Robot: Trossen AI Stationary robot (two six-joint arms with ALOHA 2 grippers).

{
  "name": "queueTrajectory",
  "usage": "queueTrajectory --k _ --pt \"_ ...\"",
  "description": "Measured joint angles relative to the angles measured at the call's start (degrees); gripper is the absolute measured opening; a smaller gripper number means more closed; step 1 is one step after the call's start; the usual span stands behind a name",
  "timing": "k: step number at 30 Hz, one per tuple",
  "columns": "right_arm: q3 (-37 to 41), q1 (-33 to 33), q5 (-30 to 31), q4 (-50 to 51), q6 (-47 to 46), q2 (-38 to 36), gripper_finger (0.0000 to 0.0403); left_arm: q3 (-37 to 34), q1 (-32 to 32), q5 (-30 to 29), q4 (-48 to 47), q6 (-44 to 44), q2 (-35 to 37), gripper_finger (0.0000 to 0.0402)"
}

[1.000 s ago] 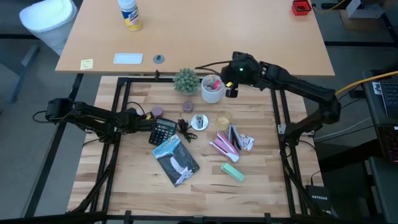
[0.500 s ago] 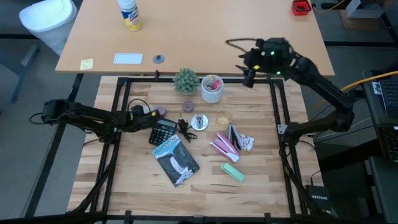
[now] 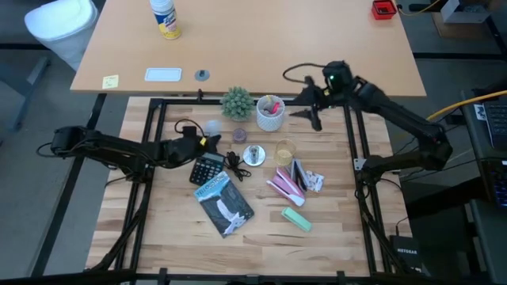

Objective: Screw lightbulb
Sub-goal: Insert the lightbulb into the lamp

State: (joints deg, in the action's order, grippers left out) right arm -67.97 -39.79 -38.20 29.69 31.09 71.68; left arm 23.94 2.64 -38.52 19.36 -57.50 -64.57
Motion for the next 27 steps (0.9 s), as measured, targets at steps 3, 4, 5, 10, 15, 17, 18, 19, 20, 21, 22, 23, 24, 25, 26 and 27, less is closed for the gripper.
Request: queueTrajectory --k 3,4,5,10,15,17,18,19,20,21,22,23,24,25,26,27 --pt "7.4 0.0 -6.3 -11.9 -1.8 0.1 0.0184 0.0 -1.1 0.0 9.8 9.2 -3.2 0.0138" --pt "9.6 0.1 -7.0 -16.4 -3.2 0.2 0.0184 0.0 -1.4 0.0 12.8 11.7 -4.6 0.0138" --pt "11.9 0.3 -7.4 -21.1 -5.3 0.5 0.0184 0.0 -1.7 0.0 15.8 14.0 -6.3 0.0138" --pt "19.8 2.5 -7.9 -36.3 -13.1 2.6 0.0184 0.0 -2.3 0.4 31.3 20.9 -16.7 0.0138" --pt "22.3 6.1 -4.5 -36.7 -12.9 4.7 0.0184 0.9 -2.3 2.8 46.9 25.0 -29.1 0.0139" --pt "22.6 7.8 -1.5 -36.2 -12.8 5.6 0.0184 2.2 -2.3 4.4 51.6 26.4 -33.7 0.0139" --pt "22.6 8.6 0.3 -35.9 -12.8 6.2 0.0184 3.2 -2.3 5.7 53.6 27.0 -35.8 0.0139" --pt "22.6 9.4 2.3 -35.8 -12.8 6.8 0.0184 4.2 -2.2 6.9 55.2 27.9 -37.9 0.0139" --pt "22.6 10.2 4.6 -35.8 -12.8 7.3 0.0184 5.4 -2.2 8.0 56.3 28.8 -39.9 0.0139" --pt "22.6 10.9 6.8 -35.7 -12.8 7.9 0.0184 6.6 -2.2 8.9 57.1 29.8 -41.6 0.0139" --pt "22.7 11.6 8.8 -35.8 -12.8 8.3 0.0184 8.0 -2.2 9.3 57.3 31.0 -43.3 0.0139" --pt "22.7 12.1 10.4 -36.1 -12.8 8.7 0.0184 9.2 -2.2 9.4 57.6 32.2 -44.6 0.0139" --pt "22.7 12.6 11.4 -36.5 -12.8 9.0 0.0184 10.4 -2.1 9.4 57.7 33.7 -45.7 0.0139" --pt "22.7 12.9 11.6 -37.1 -12.8 9.3 0.0184 11.5 -2.0 9.5 57.8 35.5 -46.7 0.0139" --pt "22.7 12.9 11.6 -37.9 -12.8 9.5 0.0184 12.5 -1.8 9.5 57.8 36.8 -47.4 0.0139" --pt "22.7 13.0 11.2 -39.1 -12.9 9.7 0.0184 13.2 -1.5 9.4 57.9 37.6 -48.0 0.0139"
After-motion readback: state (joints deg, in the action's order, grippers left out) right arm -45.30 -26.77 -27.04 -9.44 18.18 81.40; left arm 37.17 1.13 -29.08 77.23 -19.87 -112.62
